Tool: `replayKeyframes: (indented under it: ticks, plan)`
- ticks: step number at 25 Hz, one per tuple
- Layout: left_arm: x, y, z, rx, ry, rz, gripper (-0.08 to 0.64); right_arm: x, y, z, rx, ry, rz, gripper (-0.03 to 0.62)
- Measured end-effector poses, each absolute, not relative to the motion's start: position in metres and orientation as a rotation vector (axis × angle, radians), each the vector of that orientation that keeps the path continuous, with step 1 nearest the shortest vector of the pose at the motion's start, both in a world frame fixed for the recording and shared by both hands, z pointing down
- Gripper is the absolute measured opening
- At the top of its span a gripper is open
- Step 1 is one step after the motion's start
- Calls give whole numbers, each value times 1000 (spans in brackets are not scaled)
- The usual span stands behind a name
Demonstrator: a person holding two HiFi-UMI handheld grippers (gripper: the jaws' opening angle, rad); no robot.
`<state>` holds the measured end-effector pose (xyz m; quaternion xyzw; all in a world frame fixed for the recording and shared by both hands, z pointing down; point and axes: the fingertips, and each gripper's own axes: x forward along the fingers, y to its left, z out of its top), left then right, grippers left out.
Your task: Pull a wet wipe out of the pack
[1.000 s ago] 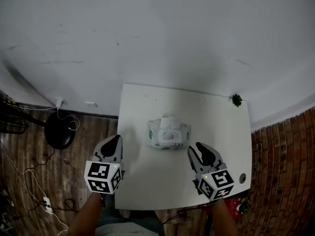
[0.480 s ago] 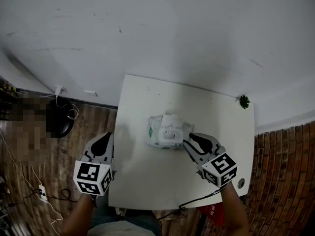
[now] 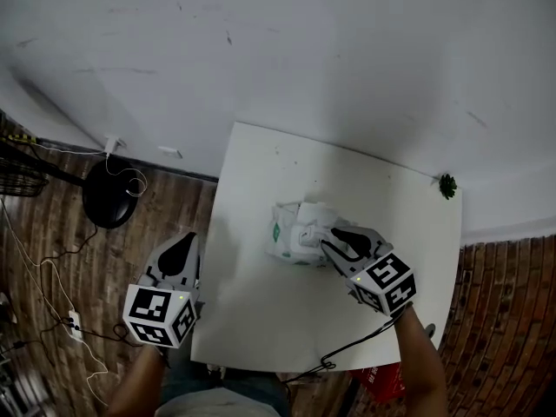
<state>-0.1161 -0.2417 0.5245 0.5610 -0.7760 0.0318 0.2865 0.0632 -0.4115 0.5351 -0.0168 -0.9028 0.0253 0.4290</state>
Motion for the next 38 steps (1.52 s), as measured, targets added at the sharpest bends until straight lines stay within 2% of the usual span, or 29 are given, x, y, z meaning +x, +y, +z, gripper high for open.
replayKeyframes:
  ticks: [6,34,38]
  plan:
    - [-125,-236,528,1443,-2081,30,0,60,-409,553,-112,-2161,68,94]
    - [-147,-242,538,1381,-2089,-25,0,55,-407,580,-209,-2024,126,92]
    - [-145,-244,538,1395,-2080,-26,0,56,-405,581,-209,-2021,137,71]
